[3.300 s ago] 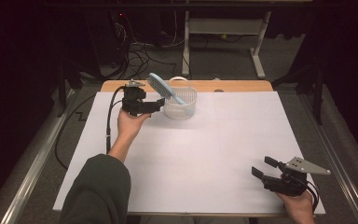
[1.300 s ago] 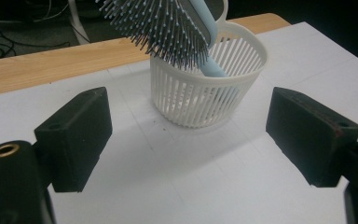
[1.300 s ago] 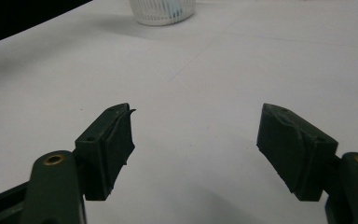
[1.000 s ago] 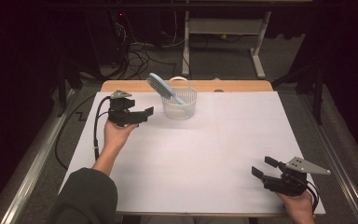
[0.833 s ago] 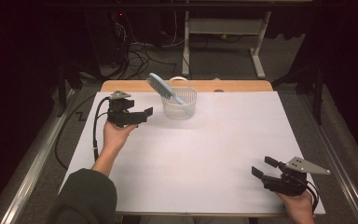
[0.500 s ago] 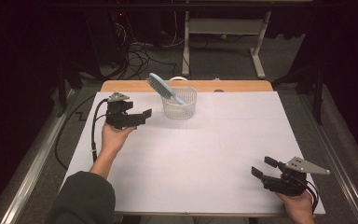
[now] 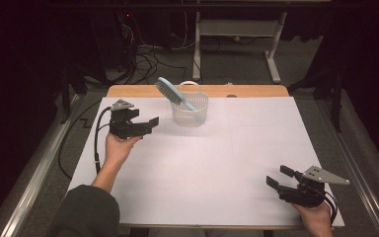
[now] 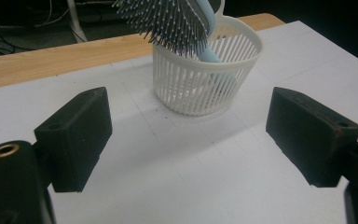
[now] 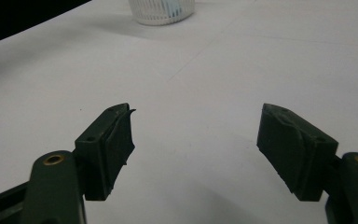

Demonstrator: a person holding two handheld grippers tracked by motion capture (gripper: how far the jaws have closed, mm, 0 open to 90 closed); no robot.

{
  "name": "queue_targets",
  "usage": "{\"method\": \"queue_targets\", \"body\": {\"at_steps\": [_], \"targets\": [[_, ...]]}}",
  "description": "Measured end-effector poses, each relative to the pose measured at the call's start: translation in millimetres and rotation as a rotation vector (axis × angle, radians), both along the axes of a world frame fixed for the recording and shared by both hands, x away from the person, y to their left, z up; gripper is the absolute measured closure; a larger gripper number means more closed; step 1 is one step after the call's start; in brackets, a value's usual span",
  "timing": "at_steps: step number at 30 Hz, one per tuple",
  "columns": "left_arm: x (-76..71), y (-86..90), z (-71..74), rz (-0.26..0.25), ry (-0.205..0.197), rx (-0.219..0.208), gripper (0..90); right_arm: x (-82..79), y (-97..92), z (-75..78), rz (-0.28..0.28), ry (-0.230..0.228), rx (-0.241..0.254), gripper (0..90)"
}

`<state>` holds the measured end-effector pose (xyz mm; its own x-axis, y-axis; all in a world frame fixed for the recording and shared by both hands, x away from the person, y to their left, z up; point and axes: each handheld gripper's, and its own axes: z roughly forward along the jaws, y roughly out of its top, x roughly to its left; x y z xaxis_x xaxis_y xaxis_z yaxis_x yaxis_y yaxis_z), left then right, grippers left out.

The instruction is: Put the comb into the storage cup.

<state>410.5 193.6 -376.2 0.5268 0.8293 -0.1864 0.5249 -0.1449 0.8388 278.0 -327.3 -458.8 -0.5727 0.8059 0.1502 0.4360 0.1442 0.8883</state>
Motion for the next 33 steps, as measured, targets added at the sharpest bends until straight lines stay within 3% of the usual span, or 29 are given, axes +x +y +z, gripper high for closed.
{"method": "queue_targets", "body": {"at_steps": [33], "targets": [[-23.0,10.8,-4.0,-0.006,-0.022,-0.021,13.7,-0.2,1.2,0.3,0.003,-0.003,-0.005,27.1]]}}
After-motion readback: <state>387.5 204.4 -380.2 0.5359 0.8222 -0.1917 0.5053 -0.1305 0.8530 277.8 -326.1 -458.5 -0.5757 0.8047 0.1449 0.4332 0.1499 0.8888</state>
